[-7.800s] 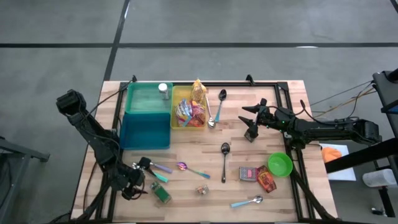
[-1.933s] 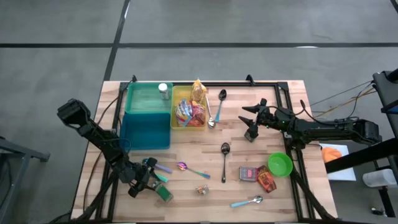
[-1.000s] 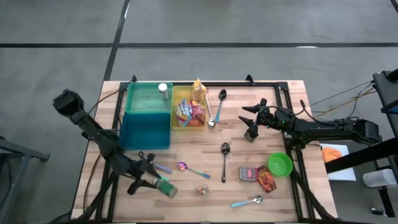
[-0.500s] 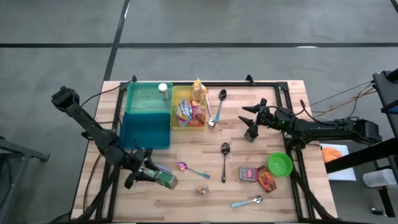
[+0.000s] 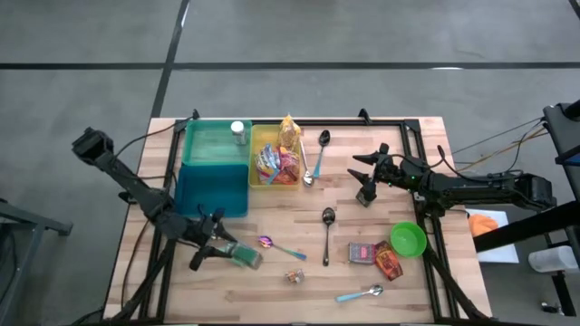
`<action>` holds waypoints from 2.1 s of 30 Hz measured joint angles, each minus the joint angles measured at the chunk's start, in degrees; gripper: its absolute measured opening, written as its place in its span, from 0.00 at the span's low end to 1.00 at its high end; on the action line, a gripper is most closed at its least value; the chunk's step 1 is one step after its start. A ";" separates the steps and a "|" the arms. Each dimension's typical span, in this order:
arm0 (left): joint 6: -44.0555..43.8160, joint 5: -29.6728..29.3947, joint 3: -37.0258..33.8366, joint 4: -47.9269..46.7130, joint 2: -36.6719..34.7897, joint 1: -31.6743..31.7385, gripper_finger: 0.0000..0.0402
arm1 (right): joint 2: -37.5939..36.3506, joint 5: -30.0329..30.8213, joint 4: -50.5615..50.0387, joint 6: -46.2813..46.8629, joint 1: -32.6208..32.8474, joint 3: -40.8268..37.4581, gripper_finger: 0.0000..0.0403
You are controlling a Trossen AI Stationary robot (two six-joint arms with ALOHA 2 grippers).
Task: Pick & Place Food Item
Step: Put the green spice bottle into the green bin
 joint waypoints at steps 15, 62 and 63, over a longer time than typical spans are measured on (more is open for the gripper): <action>-4.71 8.33 11.68 -17.25 2.42 5.62 0.49 | 0.00 -0.01 -0.02 0.00 0.02 0.00 0.61; -60.73 54.95 42.60 -54.31 24.24 27.50 0.49 | 0.00 0.00 -0.02 0.00 0.00 0.00 0.61; -62.61 57.05 42.60 -54.32 24.73 28.28 0.49 | 0.00 -0.01 -0.02 0.00 0.01 0.00 0.61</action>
